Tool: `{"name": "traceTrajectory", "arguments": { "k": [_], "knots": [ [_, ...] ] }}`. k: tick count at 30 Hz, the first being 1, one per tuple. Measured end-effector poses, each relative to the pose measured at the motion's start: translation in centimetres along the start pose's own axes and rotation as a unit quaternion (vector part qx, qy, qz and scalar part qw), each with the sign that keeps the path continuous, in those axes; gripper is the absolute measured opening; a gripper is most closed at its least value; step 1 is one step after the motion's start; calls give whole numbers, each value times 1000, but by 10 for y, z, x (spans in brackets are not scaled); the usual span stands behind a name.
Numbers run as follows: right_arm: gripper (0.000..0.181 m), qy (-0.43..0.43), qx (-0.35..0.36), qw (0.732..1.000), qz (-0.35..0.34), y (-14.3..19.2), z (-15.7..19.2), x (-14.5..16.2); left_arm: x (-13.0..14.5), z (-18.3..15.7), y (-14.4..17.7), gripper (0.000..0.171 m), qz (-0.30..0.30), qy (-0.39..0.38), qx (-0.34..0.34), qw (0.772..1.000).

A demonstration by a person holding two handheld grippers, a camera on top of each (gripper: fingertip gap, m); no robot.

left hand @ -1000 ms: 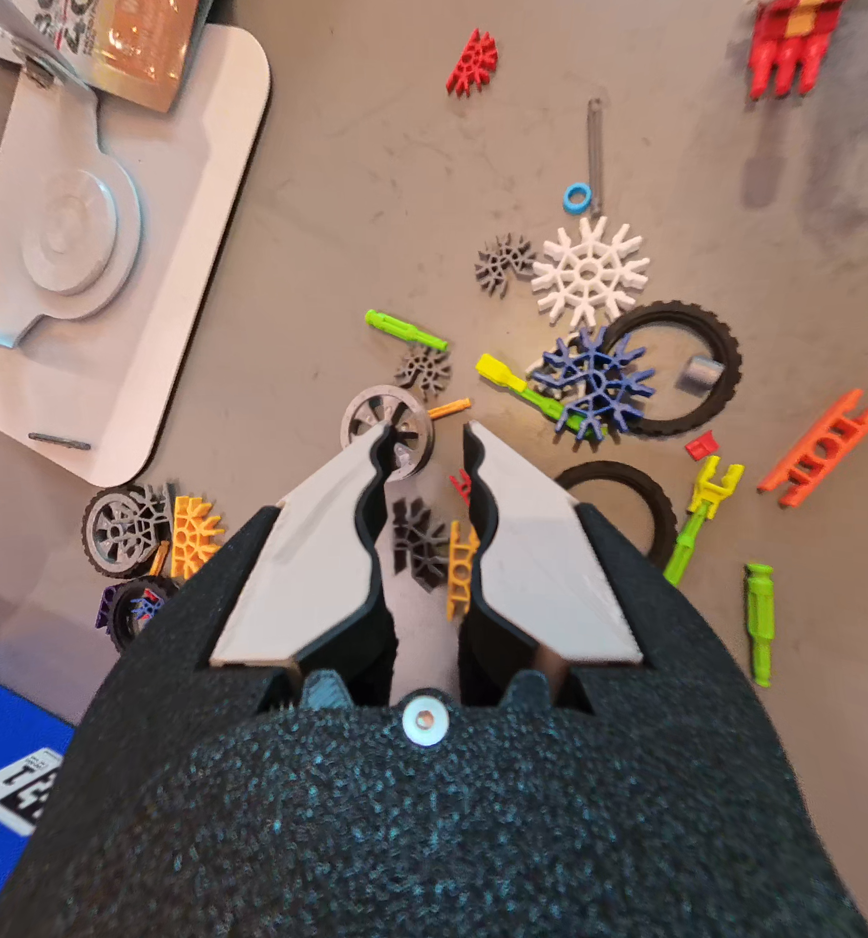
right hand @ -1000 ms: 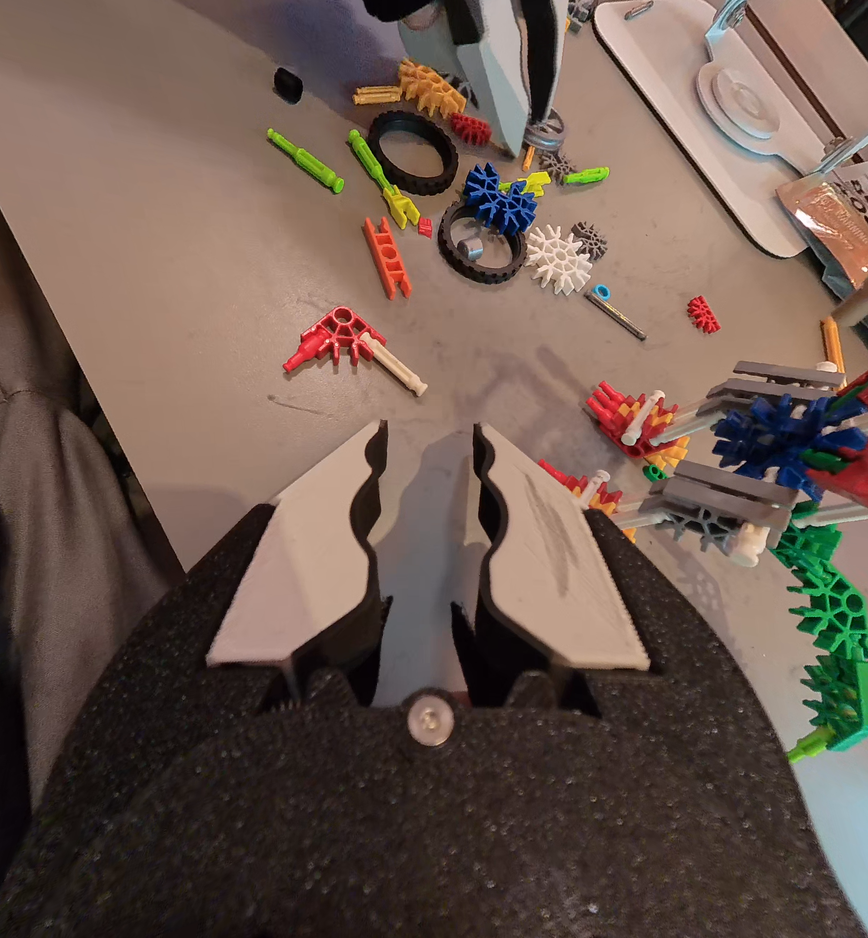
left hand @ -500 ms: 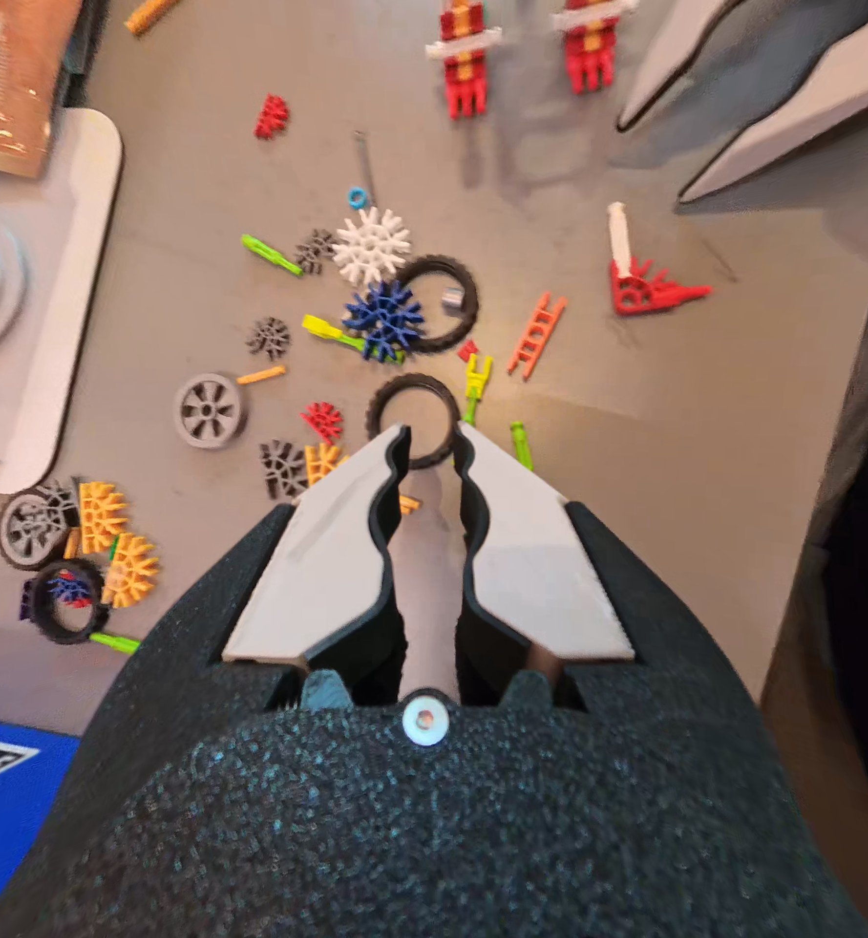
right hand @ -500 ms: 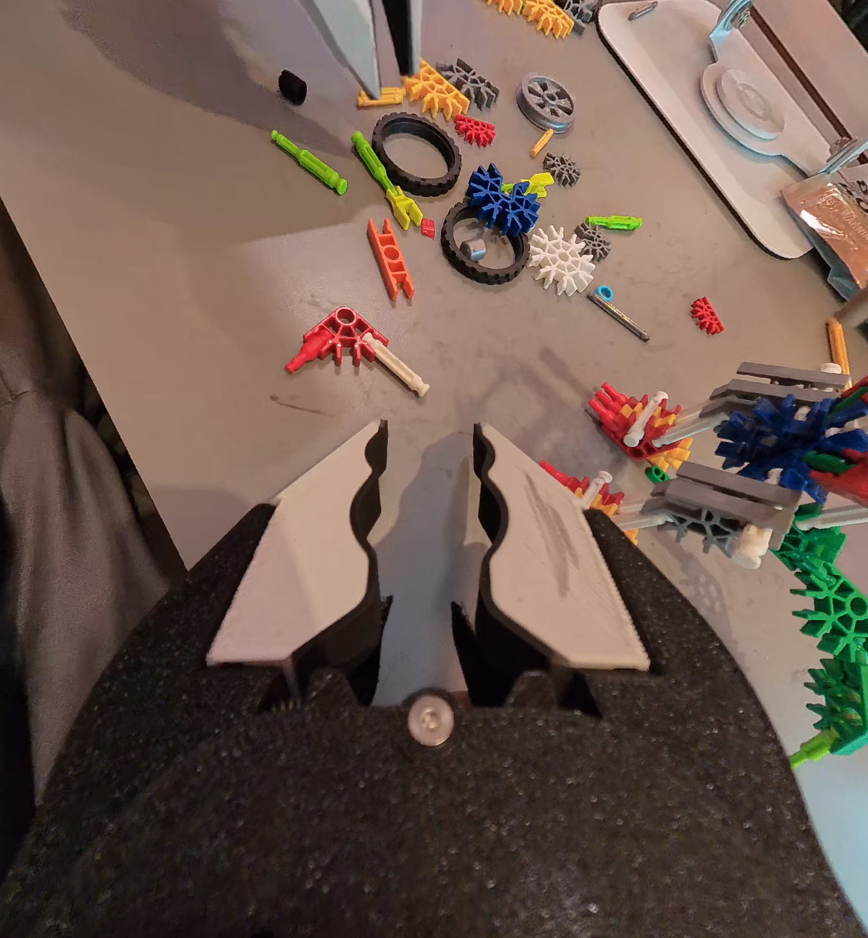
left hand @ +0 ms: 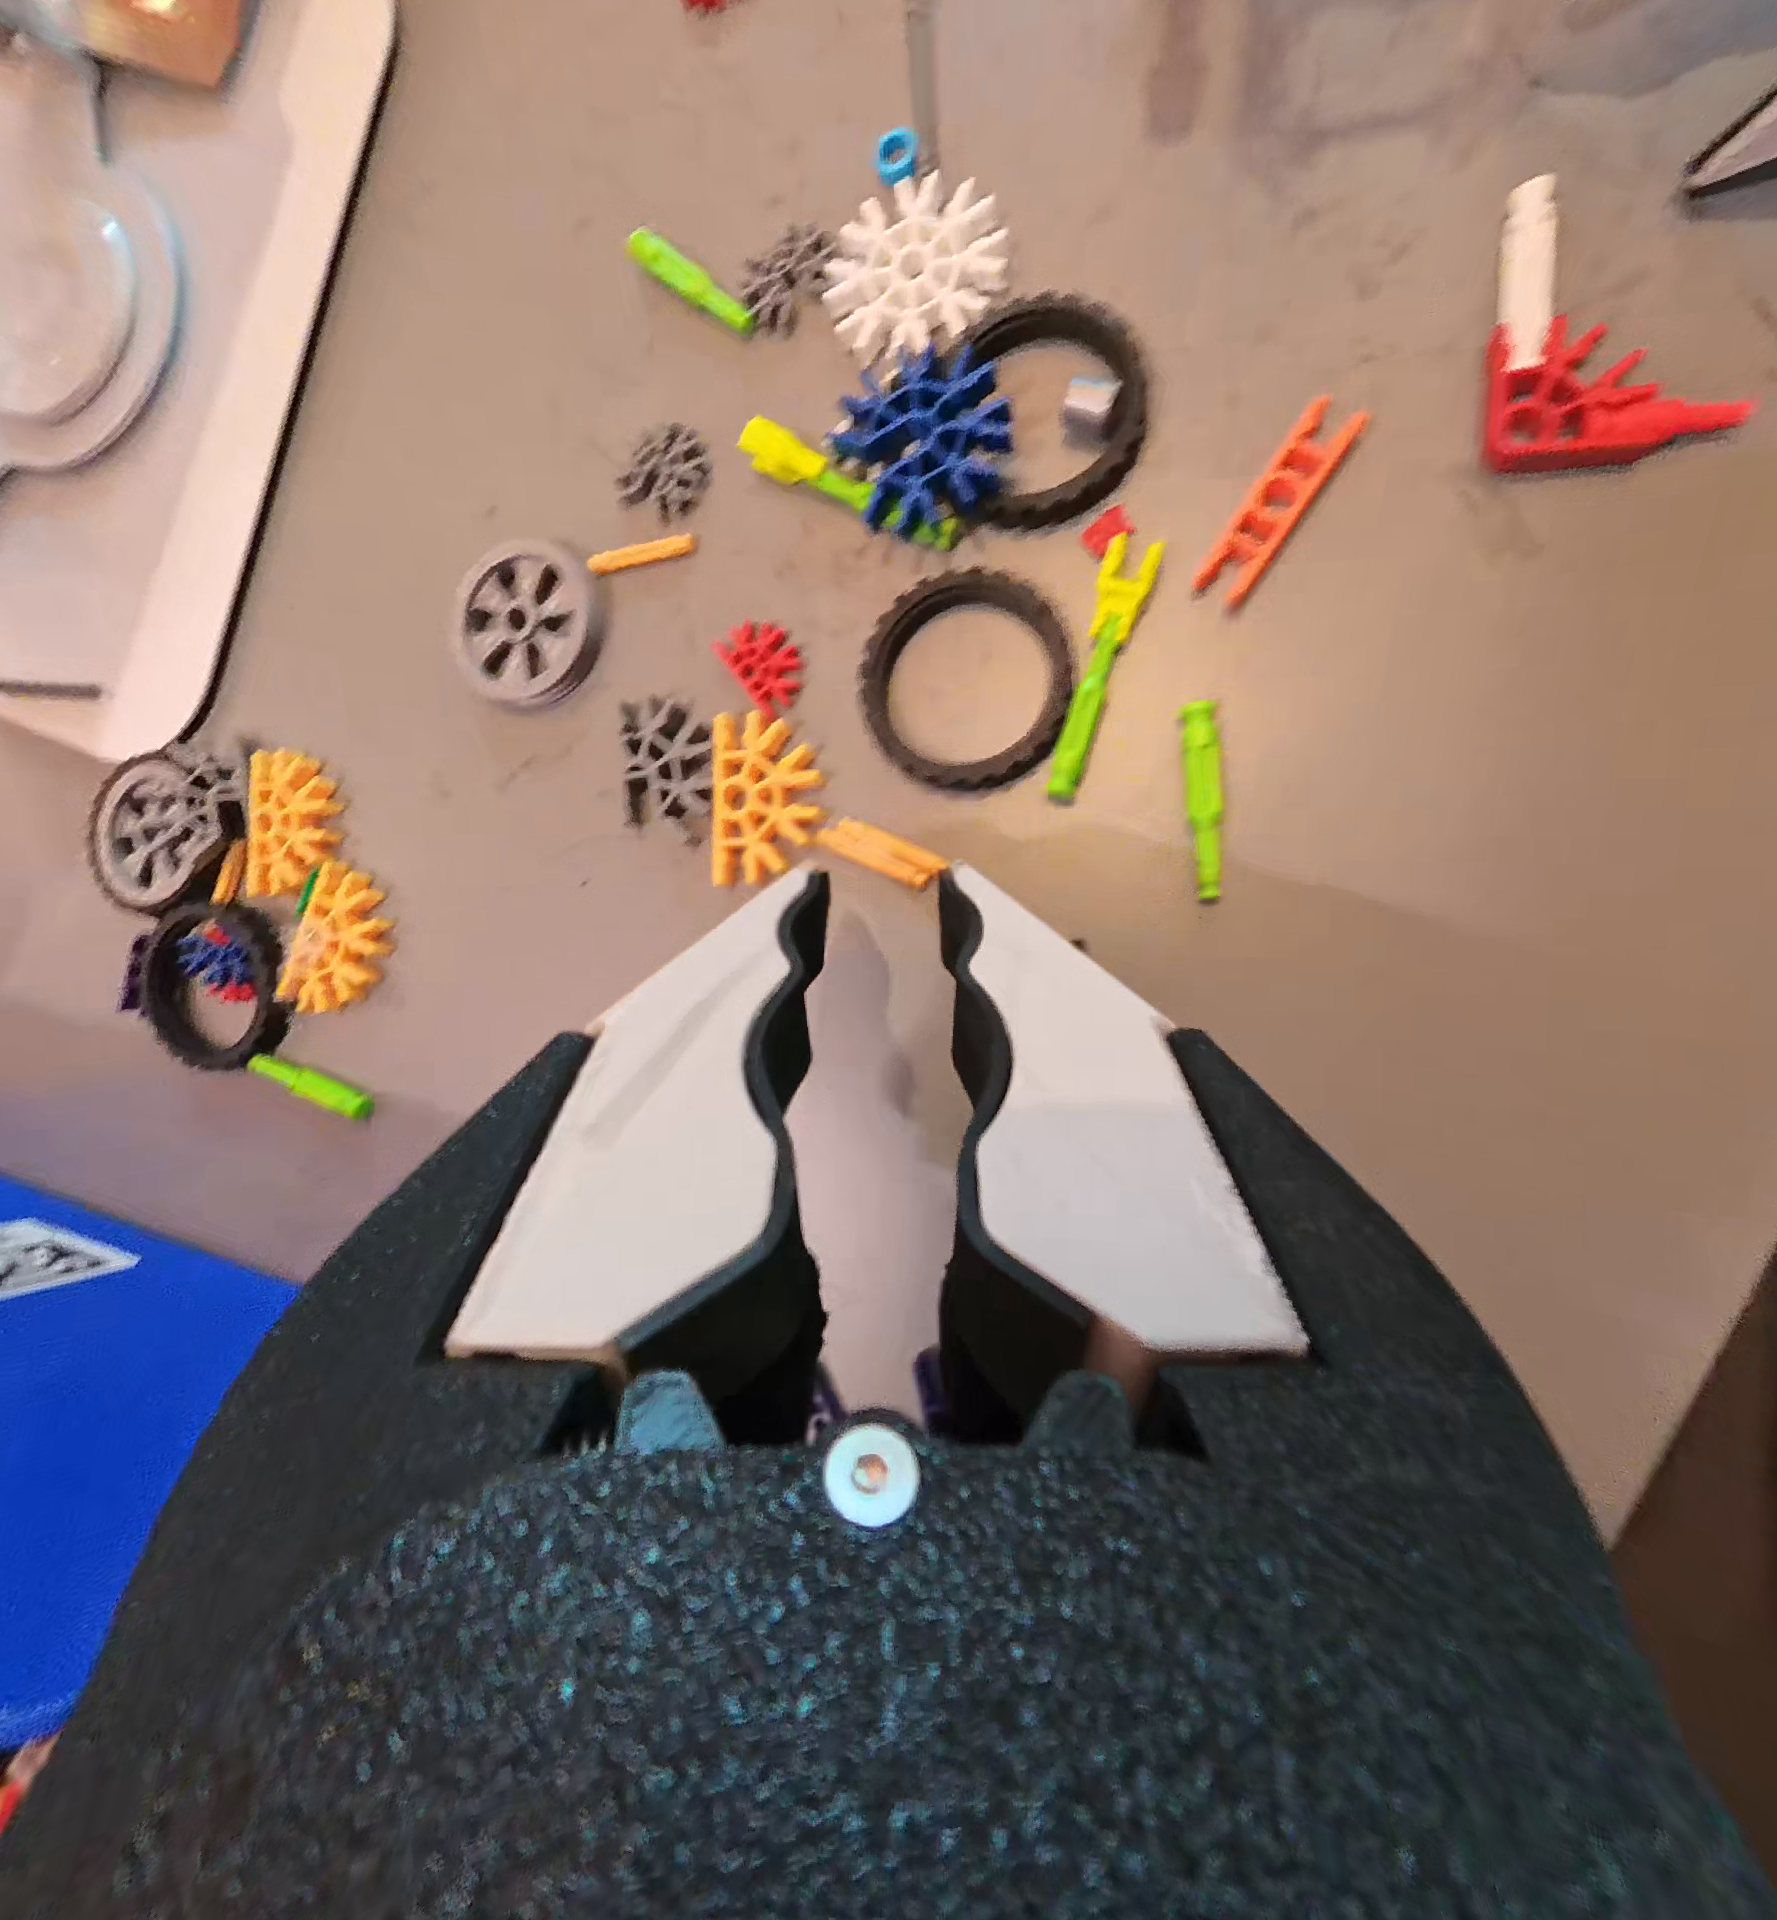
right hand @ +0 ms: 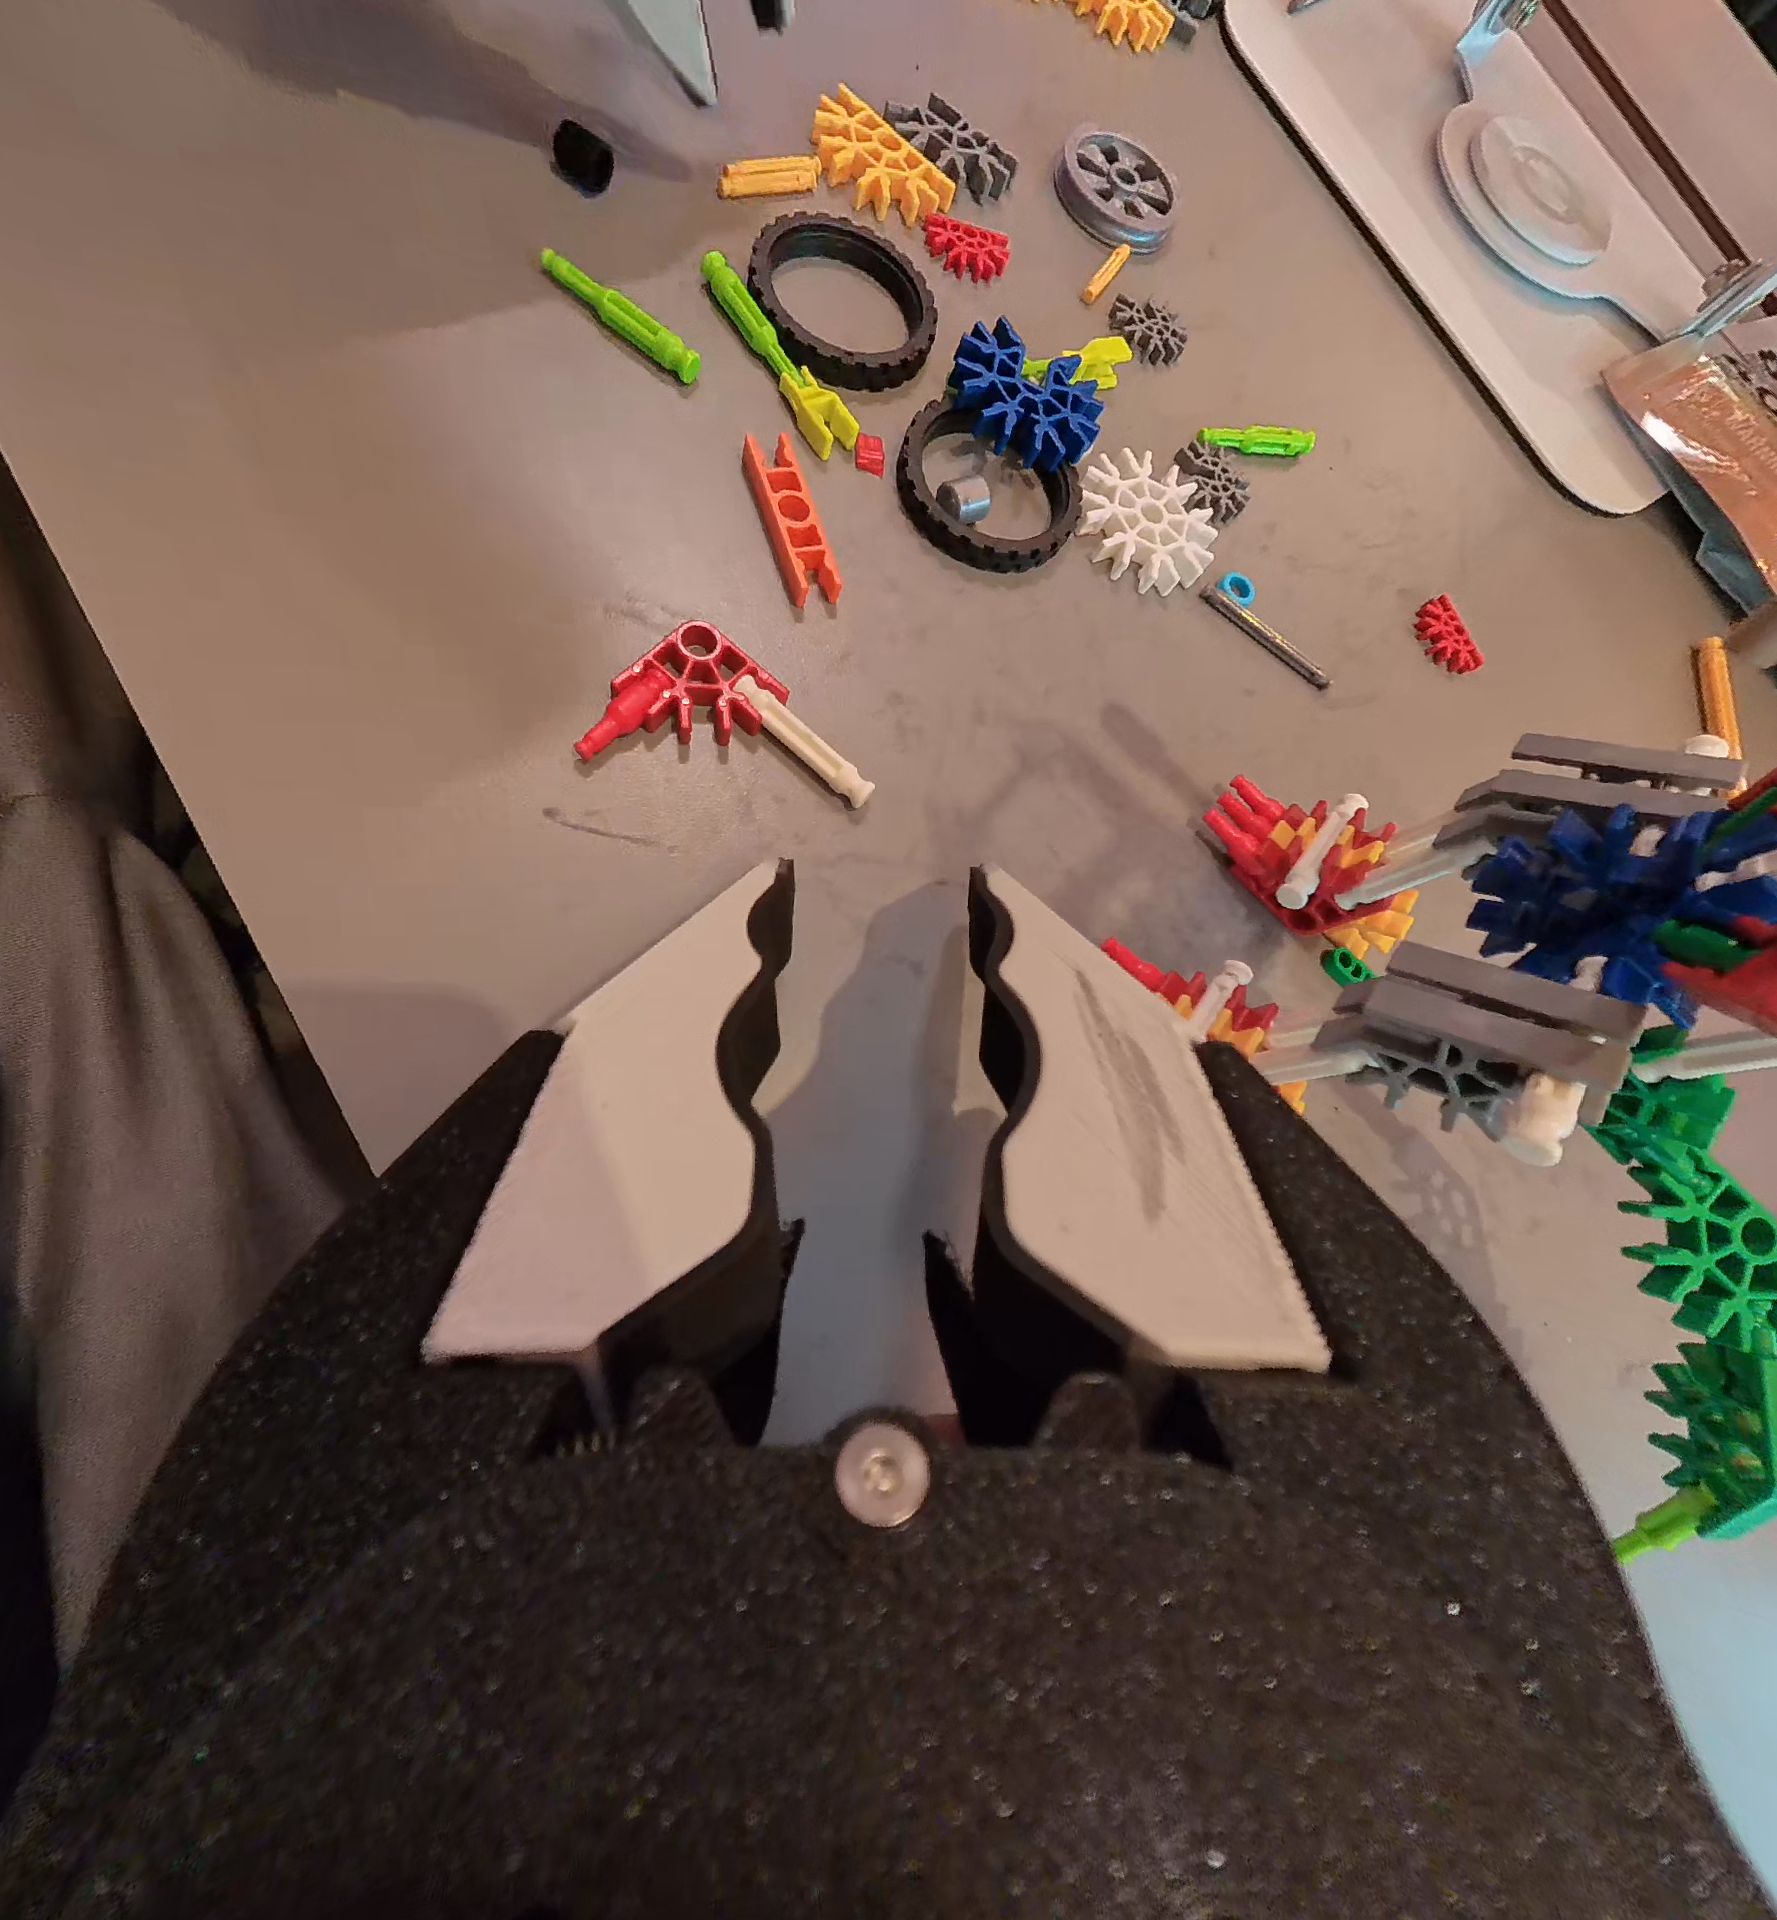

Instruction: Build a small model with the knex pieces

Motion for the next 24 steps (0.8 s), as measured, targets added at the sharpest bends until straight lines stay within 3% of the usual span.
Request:
{"name": "traceTrajectory", "arguments": {
  "k": [6,11,18,24],
  "knots": [
    [32,-2,0,1000,0,0,0,0,4,8,1,24,1,13,-9,1000],
    [32,-3,-3,1000,0,0,0,0,-16,13,-4,23,-29,13,-8,999],
    [32,0,-1,1000,-1,0,0,0,-54,25,-45,22,-50,45,28,997],
    [32,0,-2,1000,-8,1,1,-1,-59,27,-73,18,-21,84,74,993]
  ]
}}
Point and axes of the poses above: each gripper's, where its closed fingertips meet, y back along the fingers, x out of its underside, z = x × y across the jaws, the point moved 4 cm from there along y, back along the fingers, and after that the axes turned 9 degrees about -z, right-handed, at the moved point
